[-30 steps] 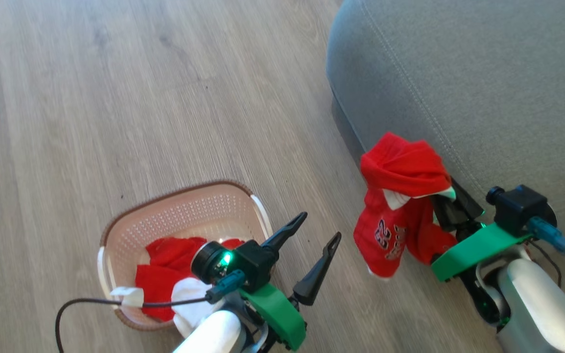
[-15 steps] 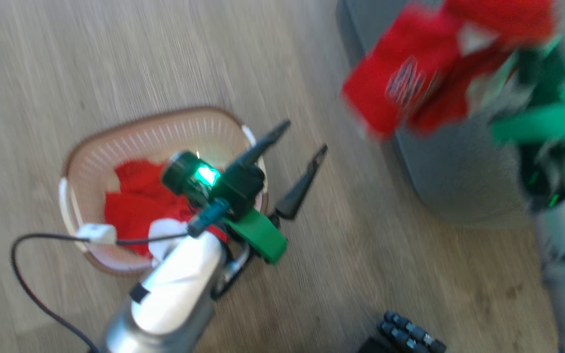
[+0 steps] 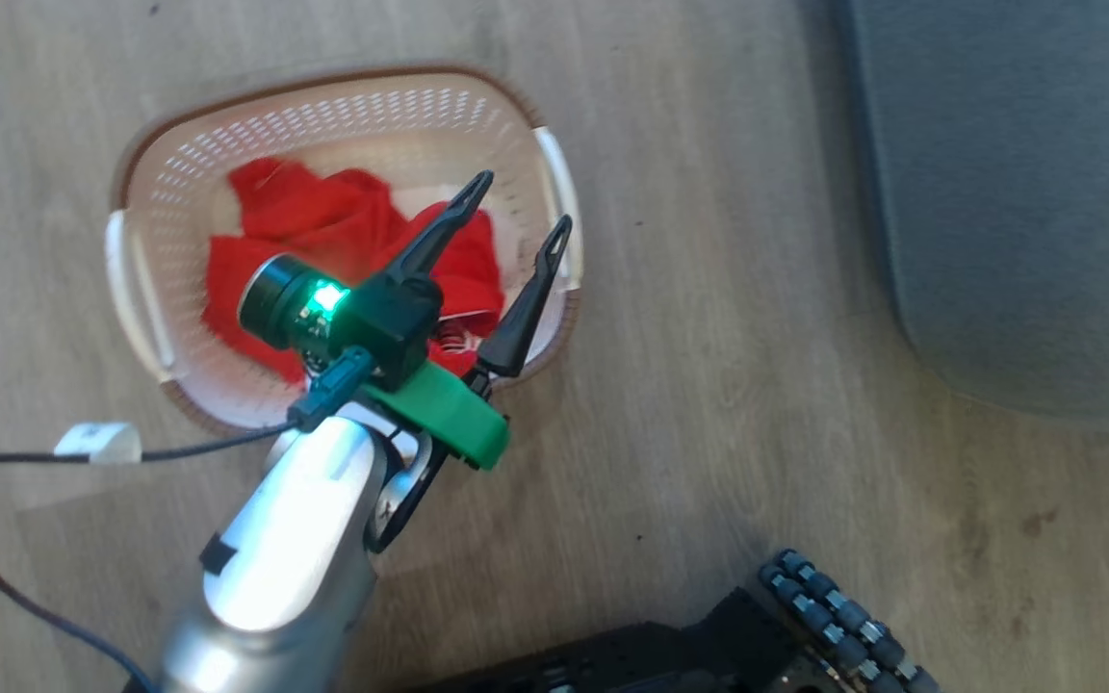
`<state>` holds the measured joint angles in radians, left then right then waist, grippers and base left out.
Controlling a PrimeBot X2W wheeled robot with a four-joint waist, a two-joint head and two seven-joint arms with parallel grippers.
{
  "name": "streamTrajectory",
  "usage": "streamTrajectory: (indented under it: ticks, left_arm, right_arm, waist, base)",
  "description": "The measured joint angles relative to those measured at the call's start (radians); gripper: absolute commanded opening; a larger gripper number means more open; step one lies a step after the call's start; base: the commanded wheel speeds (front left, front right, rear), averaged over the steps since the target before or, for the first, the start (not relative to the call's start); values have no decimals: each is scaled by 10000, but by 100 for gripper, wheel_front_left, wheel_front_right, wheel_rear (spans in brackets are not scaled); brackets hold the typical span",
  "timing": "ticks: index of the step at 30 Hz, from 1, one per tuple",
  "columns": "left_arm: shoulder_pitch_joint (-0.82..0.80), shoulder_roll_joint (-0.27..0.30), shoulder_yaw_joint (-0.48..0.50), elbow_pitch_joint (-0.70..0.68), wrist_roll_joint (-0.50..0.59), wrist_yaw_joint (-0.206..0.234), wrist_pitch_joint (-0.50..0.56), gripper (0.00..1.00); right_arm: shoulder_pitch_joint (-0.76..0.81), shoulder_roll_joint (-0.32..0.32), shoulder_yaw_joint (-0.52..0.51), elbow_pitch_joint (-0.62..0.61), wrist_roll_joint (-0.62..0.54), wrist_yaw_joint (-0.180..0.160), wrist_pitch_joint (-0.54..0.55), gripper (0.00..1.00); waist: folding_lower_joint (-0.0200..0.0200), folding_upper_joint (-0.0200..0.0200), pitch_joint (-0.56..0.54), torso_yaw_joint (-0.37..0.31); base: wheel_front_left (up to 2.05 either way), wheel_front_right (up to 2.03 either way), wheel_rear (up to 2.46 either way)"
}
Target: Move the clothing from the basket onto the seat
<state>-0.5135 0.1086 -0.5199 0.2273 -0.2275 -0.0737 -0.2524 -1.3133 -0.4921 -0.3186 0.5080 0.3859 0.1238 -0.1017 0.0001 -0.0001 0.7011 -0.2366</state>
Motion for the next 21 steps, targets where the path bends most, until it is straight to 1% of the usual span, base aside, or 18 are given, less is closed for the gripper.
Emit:
streamTrajectory:
  ticks: [3,4,6,8,10,11,12,13,14,15,16,19,21]
  left_arm:
    - [221,-2,119,-111,0,-27,0,100]
    - [318,-6,161,-153,0,-27,-6,100]
    - [511,-12,284,-201,-2,-23,-36,100]
    - [620,-8,372,-261,-2,-23,-40,100]
    - [635,27,408,-313,2,-21,-40,100]
    - [639,127,491,-343,25,-15,-40,100]
    - [639,198,568,-378,63,-2,-42,100]
    - [646,337,738,-420,90,69,-42,100]
    - [660,412,798,-428,90,82,-42,100]
    - [680,466,861,-441,90,117,-42,100]
    - [707,504,941,-443,88,161,-40,100]
    - [860,573,1058,-456,86,169,-42,100]
    - [994,575,1062,-462,84,194,-40,100]
  right_arm:
    - [-1088,-686,-876,577,-713,0,495,0]
    - [-1250,-821,-1047,771,-938,0,685,0]
    - [-1258,-834,-1300,1218,-1237,-2,911,0]
    - [-900,-585,-1499,1749,-1294,0,913,0]
    - [-218,-240,-1603,2272,-1338,0,725,0]
    - [553,196,-1735,2901,-1350,0,456,0]
    - [871,370,-1801,3200,-1354,0,305,0]
    - [1306,598,-1870,3657,-1379,0,-6,28]
    - [1379,644,-1868,3825,-1381,0,-96,49]
    - [1381,652,-1818,3960,-1388,0,-207,49]
    - [1380,654,-1714,4038,-1402,0,-351,100]
    - [1386,675,-1375,4276,-1402,0,-629,100]
    - [1540,667,-917,4395,-1519,0,-658,100]
  waist:
    - [-1,0,169,283]
    - [-1,1,248,323]
    - [-1,1,423,347]
    - [0,1,616,315]
    - [0,0,809,244]
    - [1,0,978,125]
    - [1,0,1044,55]
    - [0,0,1131,-109]
    - [0,0,1147,-190]
    - [0,1,1144,-267]
    - [0,0,1119,-342]
    - [0,1,893,-493]
    - [-1,1,683,-583]
  base:
    - [0,0,0]
    - [0,0,0]
    - [0,0,0]
    - [0,0,0]
    - [0,0,0]
    - [0,0,0]
    - [0,0,0]
    - [0,0,0]
    - [0,0,0]
    - [0,0,0]
    - [0,0,0]
    - [0,0,0]
    - [0,0,0]
